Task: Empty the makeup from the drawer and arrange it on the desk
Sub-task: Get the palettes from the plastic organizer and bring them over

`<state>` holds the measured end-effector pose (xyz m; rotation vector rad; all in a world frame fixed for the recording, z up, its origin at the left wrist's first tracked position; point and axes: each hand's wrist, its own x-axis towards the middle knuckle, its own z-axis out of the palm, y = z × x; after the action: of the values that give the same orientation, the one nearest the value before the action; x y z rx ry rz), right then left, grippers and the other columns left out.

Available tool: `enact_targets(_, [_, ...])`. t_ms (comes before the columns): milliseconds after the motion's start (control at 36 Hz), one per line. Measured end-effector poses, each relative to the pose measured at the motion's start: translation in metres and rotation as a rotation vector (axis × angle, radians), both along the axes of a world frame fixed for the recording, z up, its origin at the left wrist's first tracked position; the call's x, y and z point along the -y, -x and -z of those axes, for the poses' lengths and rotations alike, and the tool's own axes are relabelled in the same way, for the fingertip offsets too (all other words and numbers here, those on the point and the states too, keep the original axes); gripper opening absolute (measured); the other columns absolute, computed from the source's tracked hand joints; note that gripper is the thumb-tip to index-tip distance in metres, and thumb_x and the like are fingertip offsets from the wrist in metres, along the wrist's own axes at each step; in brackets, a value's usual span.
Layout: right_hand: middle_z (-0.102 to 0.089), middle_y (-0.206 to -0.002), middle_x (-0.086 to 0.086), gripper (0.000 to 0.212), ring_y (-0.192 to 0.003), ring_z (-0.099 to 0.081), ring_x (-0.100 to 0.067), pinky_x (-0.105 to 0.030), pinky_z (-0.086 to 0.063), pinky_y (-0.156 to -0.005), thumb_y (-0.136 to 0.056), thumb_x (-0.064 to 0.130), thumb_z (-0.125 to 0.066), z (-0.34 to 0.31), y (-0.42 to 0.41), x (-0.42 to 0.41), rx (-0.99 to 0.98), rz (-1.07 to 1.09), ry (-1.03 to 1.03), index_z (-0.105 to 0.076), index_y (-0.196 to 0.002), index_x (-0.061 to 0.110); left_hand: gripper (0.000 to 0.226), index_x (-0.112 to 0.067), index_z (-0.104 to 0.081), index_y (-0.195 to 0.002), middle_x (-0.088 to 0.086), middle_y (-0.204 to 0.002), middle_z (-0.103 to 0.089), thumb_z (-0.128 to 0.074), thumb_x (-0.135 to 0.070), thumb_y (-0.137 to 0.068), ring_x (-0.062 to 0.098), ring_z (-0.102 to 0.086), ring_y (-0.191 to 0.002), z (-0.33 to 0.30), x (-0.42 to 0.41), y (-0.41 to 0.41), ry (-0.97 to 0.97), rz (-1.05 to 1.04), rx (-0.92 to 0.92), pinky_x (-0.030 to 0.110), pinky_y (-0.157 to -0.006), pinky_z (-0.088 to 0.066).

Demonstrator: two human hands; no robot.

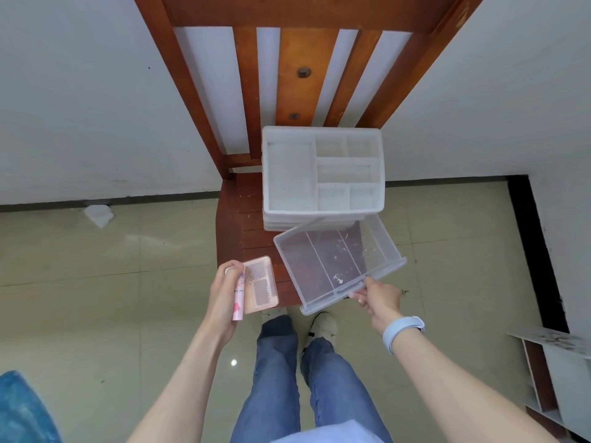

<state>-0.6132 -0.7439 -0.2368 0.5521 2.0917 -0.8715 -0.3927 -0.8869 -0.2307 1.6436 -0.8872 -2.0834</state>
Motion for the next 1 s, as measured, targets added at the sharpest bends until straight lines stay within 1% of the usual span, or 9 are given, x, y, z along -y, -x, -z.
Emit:
enact_targets(167, [-0.066, -0.063, -0.01, 0.014, -0.042, -0.064, -0.013, -0.015, -0.04, -0.033, -0.095, 0.014, -0.05, 0.0, -0.022, 0.011, 0.082, 0.192, 0.059, -0.056, -0.091, 0.002, 0.01, -0.023, -0.055, -0.089, -0.004, -0.08, -0.05, -0.046, -0.024, -0.094, 0.012, -0.05, -0.07, -0.004, 0.001, -0.001, 0.001, -0.008, 0.025, 0.031, -0.063, -0.044])
enact_targets(333, [-0.068, -0.058, -0.012, 0.013, -0.052, -0.068, -0.019, -0.016, -0.048, -0.039, -0.092, 0.012, -0.056, -0.011, -0.038, 0.02, 0.15, 0.348, 0.199, -0.057, -0.087, 0.0, 0.009, -0.023, -0.055, -0.089, -0.004, -0.081, -0.05, -0.047, -0.025, -0.094, 0.012, -0.049, -0.069, -0.006, 0.0, -0.007, 0.0, -0.016, 0.049, 0.029, -0.062, -0.043])
enact_targets(444, [-0.067, -0.089, -0.02, 0.016, -0.077, -0.07, -0.029, -0.02, -0.053, -0.047, -0.094, 0.01, -0.053, -0.015, -0.035, 0.03, 0.317, 0.435, 0.339, -0.055, -0.104, -0.002, 0.016, -0.024, -0.056, -0.087, -0.005, -0.078, -0.05, -0.054, -0.037, -0.078, 0.011, -0.049, -0.068, -0.007, -0.001, -0.011, -0.008, -0.007, 0.031, 0.03, -0.063, -0.042])
enact_targets(528, [-0.061, -0.109, -0.023, 0.027, -0.087, -0.067, -0.03, -0.028, -0.056, -0.06, -0.096, 0.003, -0.046, -0.015, -0.024, 0.045, 0.324, 0.44, 0.486, -0.047, -0.122, -0.003, 0.019, -0.024, -0.056, -0.086, -0.005, -0.078, -0.05, -0.053, -0.038, -0.074, 0.011, -0.048, -0.068, -0.007, -0.002, -0.013, 0.0, -0.009, 0.028, 0.029, -0.063, -0.041])
enact_targets(611, [-0.053, -0.122, -0.021, 0.046, -0.098, -0.062, -0.027, -0.033, -0.053, -0.077, -0.095, -0.003, -0.043, -0.013, -0.016, 0.053, 0.254, 0.266, 0.532, -0.029, -0.139, -0.002, 0.019, -0.024, -0.056, -0.086, -0.005, -0.079, -0.05, -0.053, -0.038, -0.074, 0.011, -0.049, -0.068, -0.005, -0.003, -0.013, -0.002, -0.015, 0.041, 0.029, -0.062, -0.042])
enact_targets(694, [-0.041, -0.142, -0.013, 0.063, -0.118, -0.051, -0.024, -0.037, -0.05, -0.092, -0.095, 0.001, -0.045, -0.013, -0.025, 0.05, 0.18, -0.038, 0.449, -0.012, -0.148, 0.011, 0.02, -0.024, -0.056, -0.088, -0.004, -0.08, -0.05, -0.053, -0.038, -0.074, 0.012, -0.049, -0.069, -0.004, -0.005, -0.012, -0.012, -0.011, 0.034, 0.029, -0.062, -0.042])
enact_targets(750, [-0.035, -0.148, -0.007, 0.068, -0.127, -0.043, -0.025, -0.042, -0.044, -0.101, -0.096, 0.001, -0.043, -0.014, -0.032, 0.046, 0.194, -0.091, 0.467, -0.006, -0.149, 0.021, 0.02, -0.024, -0.056, -0.087, -0.004, -0.08, -0.049, -0.054, -0.039, -0.074, 0.012, -0.049, -0.069, -0.003, -0.005, -0.012, -0.017, -0.004, 0.032, 0.03, -0.062, -0.042])
enact_targets(889, [-0.024, -0.151, -0.017, 0.077, -0.129, -0.04, -0.04, -0.053, -0.036, -0.104, -0.094, -0.012, -0.031, -0.016, -0.032, 0.058, 0.479, 0.298, 0.745, -0.001, -0.148, 0.034, 0.015, -0.025, -0.056, -0.086, -0.005, -0.077, -0.05, -0.054, -0.038, -0.078, 0.011, -0.049, -0.067, -0.002, -0.005, -0.012, -0.005, 0.002, 0.036, 0.03, -0.062, -0.042])
enact_targets(1000, [-0.024, -0.152, -0.015, 0.083, -0.133, -0.036, -0.036, -0.055, -0.033, -0.106, -0.091, -0.017, -0.027, -0.021, -0.022, 0.084, 0.455, 0.275, 0.831, 0.0, -0.147, 0.037, 0.011, -0.025, -0.055, -0.084, -0.005, -0.076, -0.049, -0.052, -0.036, -0.083, 0.011, -0.049, -0.066, -0.001, -0.005, -0.014, 0.001, 0.009, 0.048, 0.03, -0.061, -0.043])
